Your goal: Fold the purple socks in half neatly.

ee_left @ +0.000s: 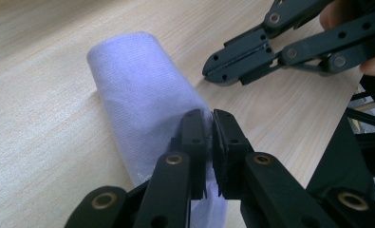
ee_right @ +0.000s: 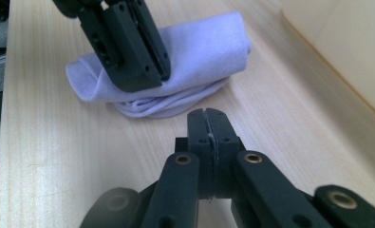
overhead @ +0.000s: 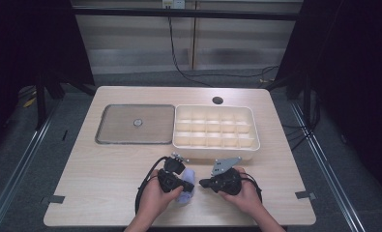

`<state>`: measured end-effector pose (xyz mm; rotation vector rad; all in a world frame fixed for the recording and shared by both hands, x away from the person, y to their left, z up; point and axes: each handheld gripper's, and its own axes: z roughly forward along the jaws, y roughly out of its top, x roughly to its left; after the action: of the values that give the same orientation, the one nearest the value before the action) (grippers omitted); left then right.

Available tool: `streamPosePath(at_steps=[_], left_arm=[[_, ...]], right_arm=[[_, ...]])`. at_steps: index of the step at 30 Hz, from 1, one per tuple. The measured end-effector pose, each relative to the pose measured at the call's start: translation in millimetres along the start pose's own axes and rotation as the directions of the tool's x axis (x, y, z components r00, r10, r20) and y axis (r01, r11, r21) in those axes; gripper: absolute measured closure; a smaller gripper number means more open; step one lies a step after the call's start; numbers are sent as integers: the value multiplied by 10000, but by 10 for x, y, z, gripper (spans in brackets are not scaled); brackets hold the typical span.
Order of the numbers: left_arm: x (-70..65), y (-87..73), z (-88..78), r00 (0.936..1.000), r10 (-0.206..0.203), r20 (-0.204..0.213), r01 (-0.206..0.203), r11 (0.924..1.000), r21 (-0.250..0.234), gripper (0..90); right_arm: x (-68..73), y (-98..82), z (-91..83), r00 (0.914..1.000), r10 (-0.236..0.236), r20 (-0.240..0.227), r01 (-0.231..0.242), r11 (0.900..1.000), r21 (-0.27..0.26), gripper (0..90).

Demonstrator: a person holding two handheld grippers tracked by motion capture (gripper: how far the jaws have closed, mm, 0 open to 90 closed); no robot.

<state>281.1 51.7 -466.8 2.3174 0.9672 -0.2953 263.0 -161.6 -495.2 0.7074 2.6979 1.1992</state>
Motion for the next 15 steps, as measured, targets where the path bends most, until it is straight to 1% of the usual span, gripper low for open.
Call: streamPosePath(at_steps=[1, 5, 7, 10, 11, 12, 15], left_arm=[[0, -2, 2, 10000, 9, -14, -9, 10000, -7, 842], [-8, -6, 10, 9999, 97, -68, -97, 10000, -8, 842], [-16, -4, 15, 9998, 134, -150, -133, 9999, 19, 842], [-23, 0, 19, 9998, 166, -145, -165, 9999, 24, 842], [-31, 4, 27, 9995, 242, -200, -241, 9997, 40, 842], [-31, 4, 27, 9995, 242, -200, -241, 9997, 40, 842], [-46, 12, 30, 9992, 305, -261, -302, 9995, 124, 842]], right_arm=[[-7, 5, -10, 10000, -51, 57, 52, 10000, -30, 898], [-20, 20, -40, 9999, 30, 137, -28, 9999, -158, 899], [-27, 29, -47, 9999, 30, 131, -27, 9998, -210, 899], [-29, 46, -59, 9999, 102, 125, -99, 9996, -264, 899], [-32, 75, -74, 9998, -16, 190, 22, 9996, -298, 900], [-32, 75, -74, 9998, -16, 190, 22, 9996, -298, 900], [-42, 99, -90, 9998, 71, 178, -65, 9993, -370, 899]])
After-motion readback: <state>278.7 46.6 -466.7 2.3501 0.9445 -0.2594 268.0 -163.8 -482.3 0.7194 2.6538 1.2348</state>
